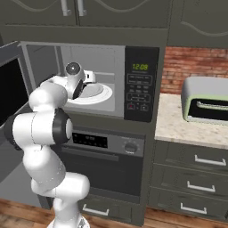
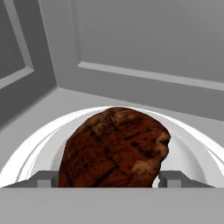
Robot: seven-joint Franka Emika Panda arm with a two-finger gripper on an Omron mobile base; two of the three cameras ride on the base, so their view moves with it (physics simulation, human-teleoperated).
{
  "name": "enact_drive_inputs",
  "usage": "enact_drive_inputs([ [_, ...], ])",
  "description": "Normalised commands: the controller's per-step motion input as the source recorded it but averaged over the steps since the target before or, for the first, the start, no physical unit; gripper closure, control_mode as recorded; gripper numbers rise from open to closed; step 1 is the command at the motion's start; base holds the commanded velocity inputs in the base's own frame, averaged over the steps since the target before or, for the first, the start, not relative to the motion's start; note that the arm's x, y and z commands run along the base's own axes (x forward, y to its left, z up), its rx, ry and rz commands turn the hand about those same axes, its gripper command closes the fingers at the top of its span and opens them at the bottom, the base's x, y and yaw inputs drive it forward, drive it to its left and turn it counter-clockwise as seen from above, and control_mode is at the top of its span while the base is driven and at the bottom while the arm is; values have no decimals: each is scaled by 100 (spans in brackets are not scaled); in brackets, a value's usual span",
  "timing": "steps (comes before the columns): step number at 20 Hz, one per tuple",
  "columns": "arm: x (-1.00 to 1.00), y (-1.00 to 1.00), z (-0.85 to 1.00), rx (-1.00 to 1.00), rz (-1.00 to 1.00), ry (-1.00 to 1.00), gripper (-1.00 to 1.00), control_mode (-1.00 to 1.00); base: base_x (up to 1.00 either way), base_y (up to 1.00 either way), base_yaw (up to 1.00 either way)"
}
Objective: Transport the steak from the fridge to the microwave and turn on the microwave.
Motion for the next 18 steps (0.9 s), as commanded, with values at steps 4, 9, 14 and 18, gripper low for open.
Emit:
enact_drive_inputs([
  [4,32,0,-12,-1,7,0,100,-100,0,0,0],
  [9,26,0,-14,-4,5,4,100,-100,0,0,0],
  [14,30,0,-14,-3,3,7,100,-100,0,0,0],
  [18,33,0,-10,0,3,7,100,-100,0,0,0],
])
